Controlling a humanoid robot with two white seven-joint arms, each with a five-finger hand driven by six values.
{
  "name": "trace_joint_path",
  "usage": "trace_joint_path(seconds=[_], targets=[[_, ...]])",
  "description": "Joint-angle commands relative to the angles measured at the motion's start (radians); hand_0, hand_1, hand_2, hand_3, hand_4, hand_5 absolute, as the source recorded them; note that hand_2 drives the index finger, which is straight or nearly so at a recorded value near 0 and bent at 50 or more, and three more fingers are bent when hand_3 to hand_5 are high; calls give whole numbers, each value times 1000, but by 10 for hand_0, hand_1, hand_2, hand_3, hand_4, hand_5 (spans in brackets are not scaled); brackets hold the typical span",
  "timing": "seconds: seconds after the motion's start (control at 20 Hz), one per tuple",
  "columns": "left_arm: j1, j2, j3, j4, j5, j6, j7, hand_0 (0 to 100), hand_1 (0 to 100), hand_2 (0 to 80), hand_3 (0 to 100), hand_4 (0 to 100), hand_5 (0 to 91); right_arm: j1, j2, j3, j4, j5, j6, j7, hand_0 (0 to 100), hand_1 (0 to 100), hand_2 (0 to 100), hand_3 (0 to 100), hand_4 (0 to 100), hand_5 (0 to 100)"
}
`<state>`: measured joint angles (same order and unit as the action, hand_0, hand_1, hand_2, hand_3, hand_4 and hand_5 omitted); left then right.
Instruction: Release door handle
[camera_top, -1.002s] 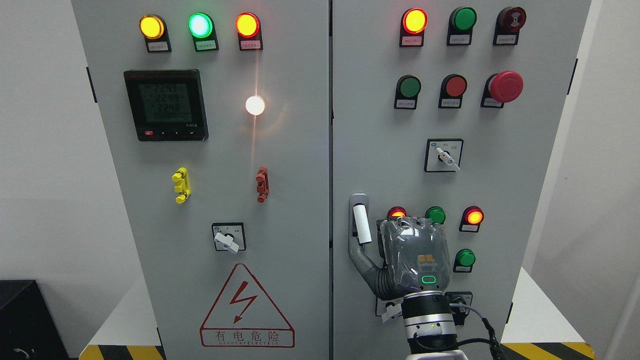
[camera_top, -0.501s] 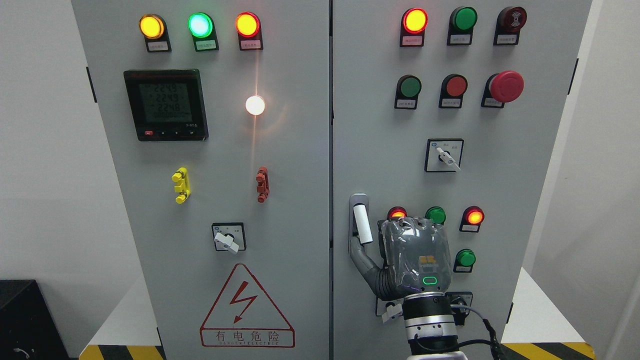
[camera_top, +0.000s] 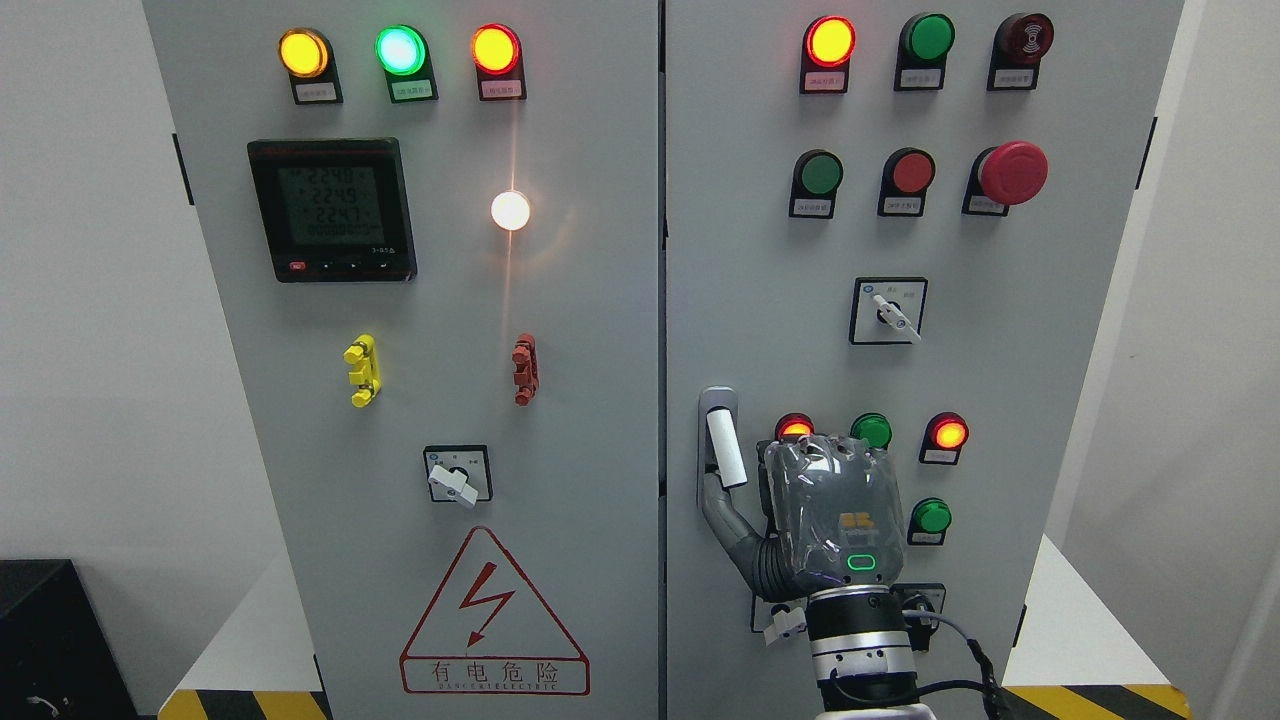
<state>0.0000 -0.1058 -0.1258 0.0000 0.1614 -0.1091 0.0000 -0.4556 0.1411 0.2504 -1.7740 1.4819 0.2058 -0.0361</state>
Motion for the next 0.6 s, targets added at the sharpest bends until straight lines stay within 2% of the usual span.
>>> trace_joint_path(seconds=[0.0,0.55], targets=[[-26,0,-2,29,0,0,0,120,556,0,0,0,0,0,0,-7,-2,0,0,-1,524,395,945,1000,993,1000],[-26,0,0,29,0,0,0,120,556,0,0,0,0,2,0,-14,-10,1,0,-2,526,408,943,1000,994,1000]])
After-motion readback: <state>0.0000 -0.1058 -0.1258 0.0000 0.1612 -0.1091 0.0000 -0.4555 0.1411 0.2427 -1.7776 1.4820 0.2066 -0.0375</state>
